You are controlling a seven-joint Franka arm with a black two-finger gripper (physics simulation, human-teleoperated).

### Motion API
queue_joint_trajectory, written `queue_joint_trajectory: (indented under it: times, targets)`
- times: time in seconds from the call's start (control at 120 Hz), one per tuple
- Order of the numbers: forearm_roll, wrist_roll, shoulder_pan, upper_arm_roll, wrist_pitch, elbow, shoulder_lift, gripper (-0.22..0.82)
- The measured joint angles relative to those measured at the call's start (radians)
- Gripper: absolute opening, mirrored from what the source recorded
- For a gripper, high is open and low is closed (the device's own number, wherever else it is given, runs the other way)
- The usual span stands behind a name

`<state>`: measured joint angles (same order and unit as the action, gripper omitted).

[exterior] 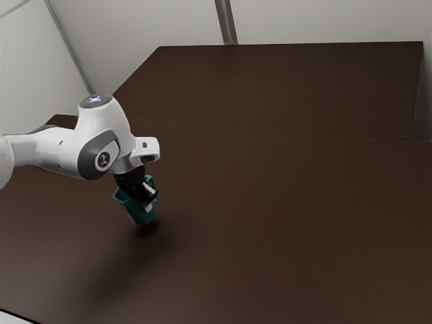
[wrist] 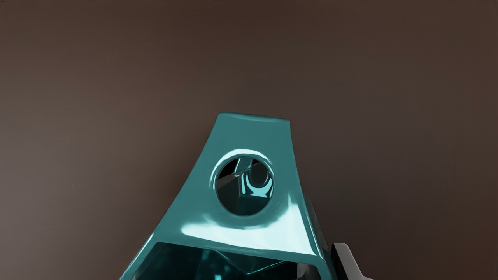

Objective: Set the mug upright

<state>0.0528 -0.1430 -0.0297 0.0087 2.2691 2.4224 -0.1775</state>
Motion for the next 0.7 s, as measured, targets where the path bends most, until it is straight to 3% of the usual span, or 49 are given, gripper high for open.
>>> queue_joint_trajectory:
  times: [0.7]
  targets:
    - [0.018,0.166,-0.027,-0.044,0.093,0.000,0.080,-0.17]
